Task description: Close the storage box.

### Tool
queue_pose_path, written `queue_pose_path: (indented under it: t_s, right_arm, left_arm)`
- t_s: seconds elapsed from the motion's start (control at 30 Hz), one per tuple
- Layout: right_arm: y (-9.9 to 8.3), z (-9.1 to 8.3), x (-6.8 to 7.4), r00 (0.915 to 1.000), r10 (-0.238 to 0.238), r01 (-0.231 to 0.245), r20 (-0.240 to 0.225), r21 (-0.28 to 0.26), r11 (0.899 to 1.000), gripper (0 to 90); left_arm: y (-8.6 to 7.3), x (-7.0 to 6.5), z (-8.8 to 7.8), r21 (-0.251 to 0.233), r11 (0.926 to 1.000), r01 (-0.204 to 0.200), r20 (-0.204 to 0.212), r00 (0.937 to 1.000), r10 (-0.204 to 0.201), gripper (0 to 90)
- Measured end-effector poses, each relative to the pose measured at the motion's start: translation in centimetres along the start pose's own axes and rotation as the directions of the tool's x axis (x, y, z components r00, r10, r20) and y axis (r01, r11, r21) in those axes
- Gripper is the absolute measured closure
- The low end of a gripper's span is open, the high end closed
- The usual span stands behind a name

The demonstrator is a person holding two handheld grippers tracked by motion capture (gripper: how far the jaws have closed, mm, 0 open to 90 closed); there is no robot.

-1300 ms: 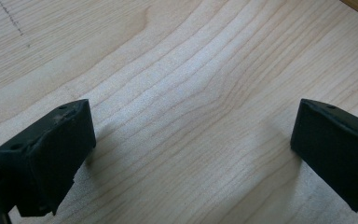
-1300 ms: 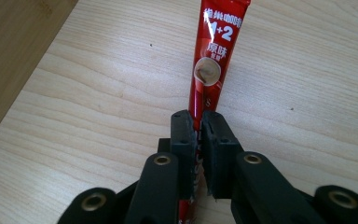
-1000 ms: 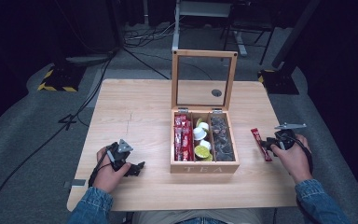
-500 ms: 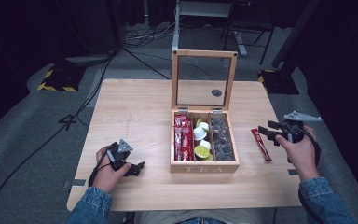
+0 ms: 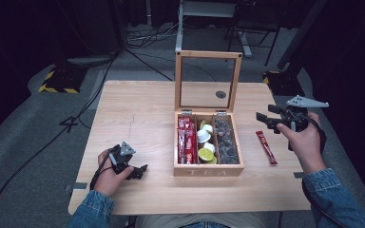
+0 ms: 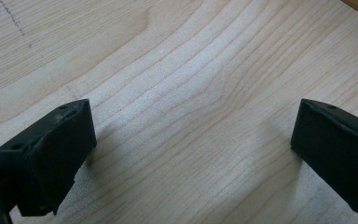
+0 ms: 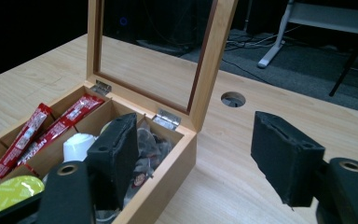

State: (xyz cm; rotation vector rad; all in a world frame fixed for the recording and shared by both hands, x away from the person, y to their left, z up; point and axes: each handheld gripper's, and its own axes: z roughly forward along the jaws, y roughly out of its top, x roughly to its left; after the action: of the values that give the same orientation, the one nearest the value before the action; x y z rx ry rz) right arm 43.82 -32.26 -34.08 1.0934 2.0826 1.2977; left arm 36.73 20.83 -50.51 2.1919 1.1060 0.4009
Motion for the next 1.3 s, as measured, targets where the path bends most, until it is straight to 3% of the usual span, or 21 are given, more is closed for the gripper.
queue_pose_path:
  t_s: [0.2,0.53,0.8,1.03,1.3]
  right_arm:
    - [1.4,0.7,0.3,0.9999,-0.009,0.009,-0.013,-0.002,1.0,31.6]
    - [3.6,2.1,-0.7,0.9999,-0.004,0.004,-0.014,-0.032,0.999,31.9]
    - [5.6,3.1,-1.0,0.9989,-0.038,0.037,-0.028,-0.024,0.999,32.3]
    - [8.0,4.9,-1.7,0.9972,-0.061,0.06,-0.044,-0.029,0.998,32.1]
    - [9.1,6.7,-2.4,0.9969,-0.061,0.059,-0.049,-0.041,0.997,32.7]
  left_arm:
    - [0.0,0.0,0.0,0.0,1.0,0.0,0.0,1.0,0.0,0.2]
    - [0.0,0.0,0.0,0.002,1.0,0.003,-0.001,1.0,-0.003,0.2]
    - [-0.2,0.1,-0.1,0.0,0.9997,0.024,-0.014,0.9996,-0.024,0.2]
    - [-0.2,0.2,-0.2,0.003,0.9999,0.016,-0.014,0.9998,-0.016,0.2]
    - [-0.2,0.2,-0.2,0.003,0.9999,0.015,-0.012,0.9998,-0.015,0.2]
